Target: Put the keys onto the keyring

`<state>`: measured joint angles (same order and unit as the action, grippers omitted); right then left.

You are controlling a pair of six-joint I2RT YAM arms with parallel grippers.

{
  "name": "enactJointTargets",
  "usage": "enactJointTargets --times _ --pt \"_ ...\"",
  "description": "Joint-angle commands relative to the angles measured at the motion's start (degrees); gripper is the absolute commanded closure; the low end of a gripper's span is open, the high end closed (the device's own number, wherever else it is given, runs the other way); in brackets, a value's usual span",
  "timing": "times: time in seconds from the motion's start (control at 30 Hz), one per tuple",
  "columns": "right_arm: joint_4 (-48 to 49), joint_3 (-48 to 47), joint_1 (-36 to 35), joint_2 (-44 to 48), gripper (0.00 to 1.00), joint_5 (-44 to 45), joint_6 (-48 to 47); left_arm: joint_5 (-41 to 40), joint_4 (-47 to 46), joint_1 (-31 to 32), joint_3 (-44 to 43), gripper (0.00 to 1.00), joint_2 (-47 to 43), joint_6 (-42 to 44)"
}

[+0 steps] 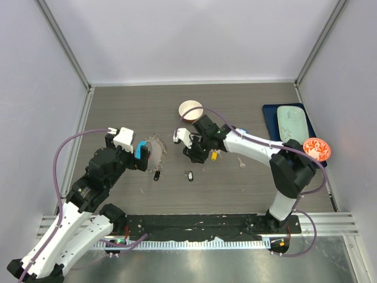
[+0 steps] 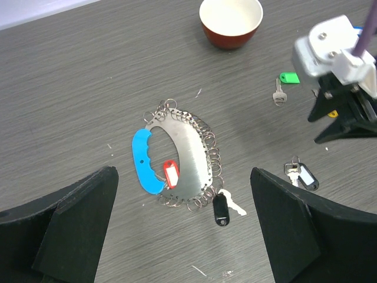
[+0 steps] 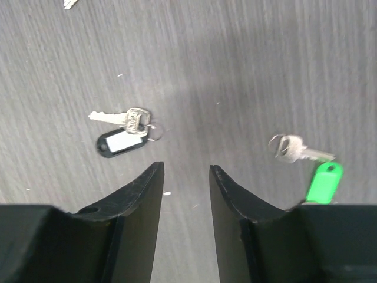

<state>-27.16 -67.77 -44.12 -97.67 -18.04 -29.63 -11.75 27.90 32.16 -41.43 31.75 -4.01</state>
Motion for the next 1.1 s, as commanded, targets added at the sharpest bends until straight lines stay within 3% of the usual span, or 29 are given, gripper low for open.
enactJointTargets --times 0.0,0.27,0.67,1.07 --pt "-8.2 -7.8 1.8 -6.1 0.55 -8.1 -11.6 1.4 -0.7 -0.7 -0.8 0.00 -0.6 0.7" --pt "-14.1 -14.8 2.0 -15.3 0.55 -14.4 -17.6 3.0 -0.8 -2.9 -0.8 0.00 -0.4 0.4" --pt "-17.7 -17.7 1.9 -19.9 0.55 -18.5 -20.0 6.6 -1.4 -6.3 -0.7 0.00 0.6 -0.5" --pt "-22.1 -21.6 1.9 -23.9 0.64 -20.1 -21.5 7.9 -1.5 -7.2 -0.6 0.00 1.4 -0.6"
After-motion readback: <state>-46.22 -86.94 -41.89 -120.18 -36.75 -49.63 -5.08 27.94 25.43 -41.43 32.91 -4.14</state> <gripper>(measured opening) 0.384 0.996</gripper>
